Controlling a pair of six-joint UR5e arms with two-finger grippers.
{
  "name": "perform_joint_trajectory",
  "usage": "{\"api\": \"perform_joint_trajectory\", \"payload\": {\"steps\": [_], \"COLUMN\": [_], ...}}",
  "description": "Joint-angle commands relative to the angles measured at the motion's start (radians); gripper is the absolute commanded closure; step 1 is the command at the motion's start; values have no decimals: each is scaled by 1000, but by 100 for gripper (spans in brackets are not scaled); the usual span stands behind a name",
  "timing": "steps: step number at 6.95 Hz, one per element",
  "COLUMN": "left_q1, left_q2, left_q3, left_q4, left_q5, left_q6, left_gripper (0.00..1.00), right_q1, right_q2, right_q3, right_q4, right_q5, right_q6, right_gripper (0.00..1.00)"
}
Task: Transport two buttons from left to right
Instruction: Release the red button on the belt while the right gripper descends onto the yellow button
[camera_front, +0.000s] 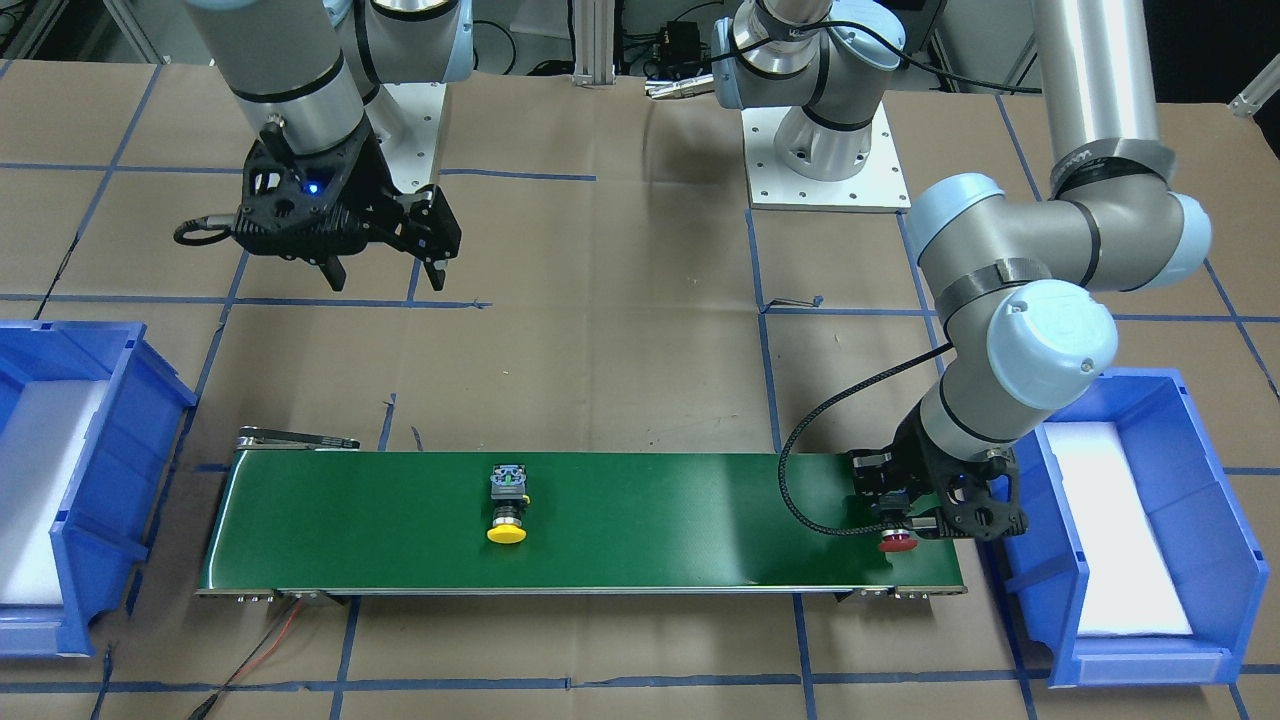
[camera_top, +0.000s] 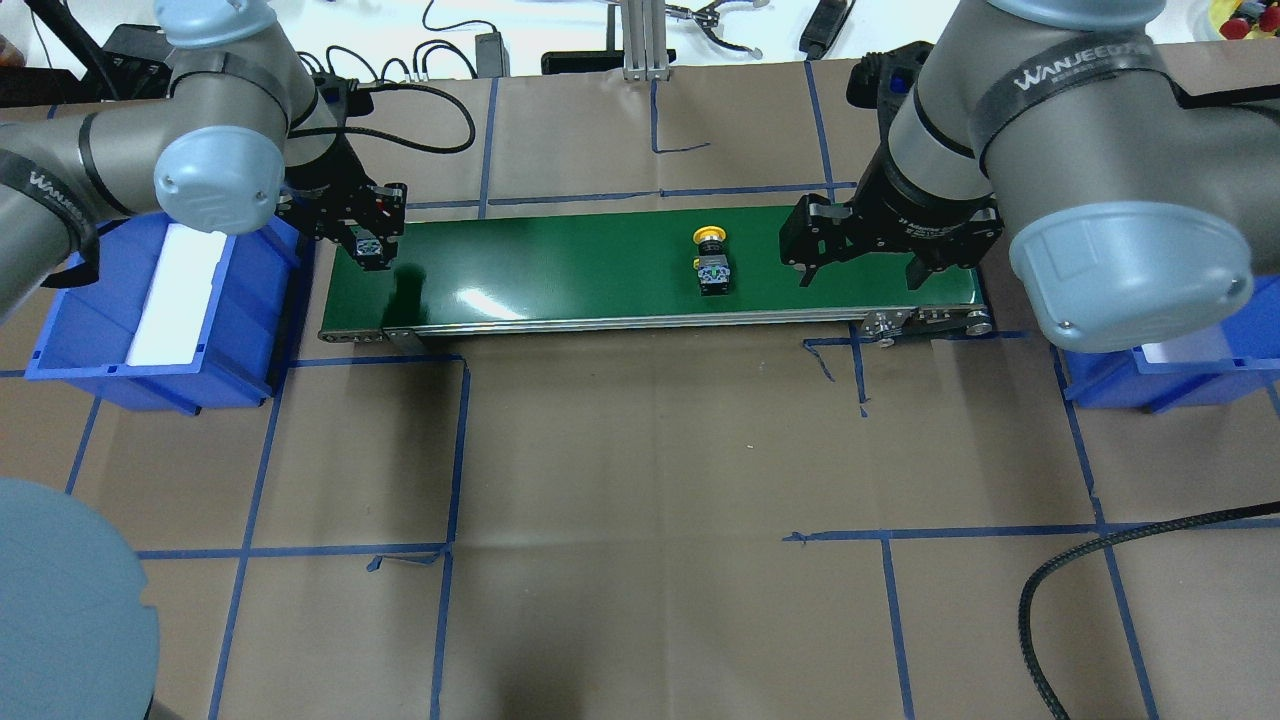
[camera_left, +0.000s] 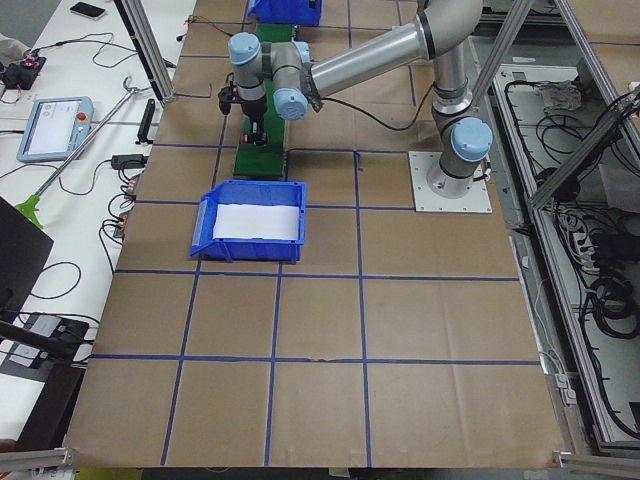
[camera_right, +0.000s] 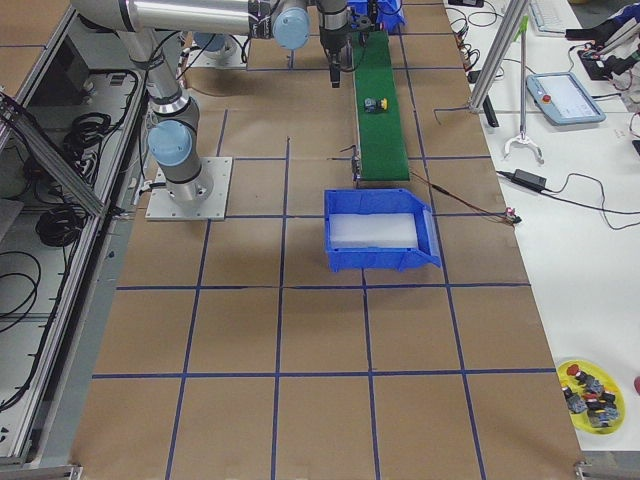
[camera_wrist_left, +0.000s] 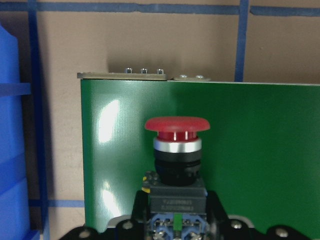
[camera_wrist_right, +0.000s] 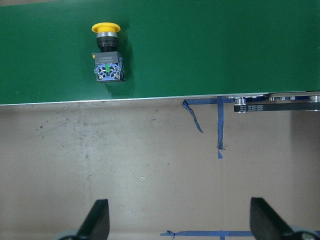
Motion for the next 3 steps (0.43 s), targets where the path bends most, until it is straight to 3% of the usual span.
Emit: {"api": "perform_joint_trajectory", "payload": {"steps": [1, 2, 3], "left_q1": [0, 0, 0], "left_q2": [-1, 0, 14], "left_q3": [-33, -33, -27], "left_q4": [39, 41, 41], "left_q5": [0, 0, 1], "left_q6": [-5, -9, -11], "left_gripper": [62, 23, 1], "right_q1": [-5, -11, -23], "right_q2": [56, 88, 113], "right_q3": [-7, -10, -13], "right_q4": [-58, -95, -141], "right_q5": [1, 3, 3], "right_q6": [-1, -1, -1], "right_gripper": [0, 0, 0]}}
